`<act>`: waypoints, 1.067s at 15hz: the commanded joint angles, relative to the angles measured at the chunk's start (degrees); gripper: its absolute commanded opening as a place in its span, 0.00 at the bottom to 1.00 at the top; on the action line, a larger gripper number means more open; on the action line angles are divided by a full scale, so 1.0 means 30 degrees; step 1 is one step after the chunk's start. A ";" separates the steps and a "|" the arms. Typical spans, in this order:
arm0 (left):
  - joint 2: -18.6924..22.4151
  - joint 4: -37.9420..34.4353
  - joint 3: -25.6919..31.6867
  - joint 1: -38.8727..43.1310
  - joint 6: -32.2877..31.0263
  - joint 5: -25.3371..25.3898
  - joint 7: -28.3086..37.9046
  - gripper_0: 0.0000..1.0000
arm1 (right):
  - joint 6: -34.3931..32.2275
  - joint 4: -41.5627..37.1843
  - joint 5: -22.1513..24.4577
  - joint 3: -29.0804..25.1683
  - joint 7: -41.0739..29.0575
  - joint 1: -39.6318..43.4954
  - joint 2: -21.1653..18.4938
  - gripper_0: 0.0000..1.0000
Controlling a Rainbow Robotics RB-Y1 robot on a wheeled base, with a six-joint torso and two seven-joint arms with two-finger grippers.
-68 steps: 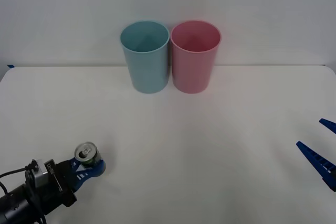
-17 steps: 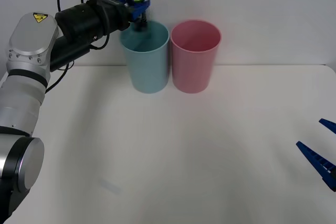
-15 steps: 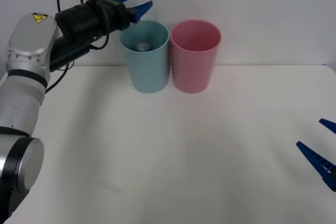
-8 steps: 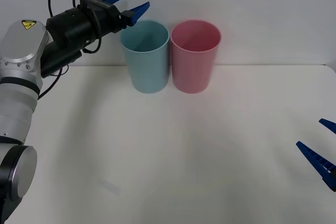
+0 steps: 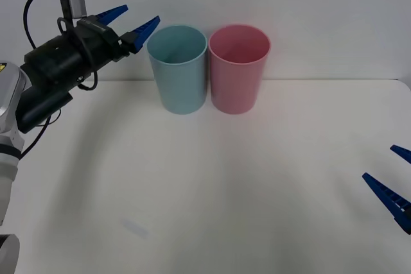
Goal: Grasp the object on the table and drop it into the matching bin: aluminum can to the light blue bin, PET bottle to the pink bin.
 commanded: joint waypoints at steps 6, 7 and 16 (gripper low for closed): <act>0.0064 -0.4791 0.4017 0.6283 -0.3775 0.0790 -0.1873 1.00 | 0.0000 0.0000 0.0000 0.0000 0.0000 0.0000 0.0000 1.00; 0.0064 -0.4762 0.4837 0.6898 -0.4830 0.0995 -0.2547 1.00 | 0.0000 0.0000 0.0000 0.0000 0.0000 0.0000 0.0000 1.00; 0.2056 -0.5231 0.7474 1.1498 -0.8111 0.3720 -0.4949 1.00 | 0.0000 0.0000 0.0000 0.0000 0.0000 0.0000 0.0000 1.00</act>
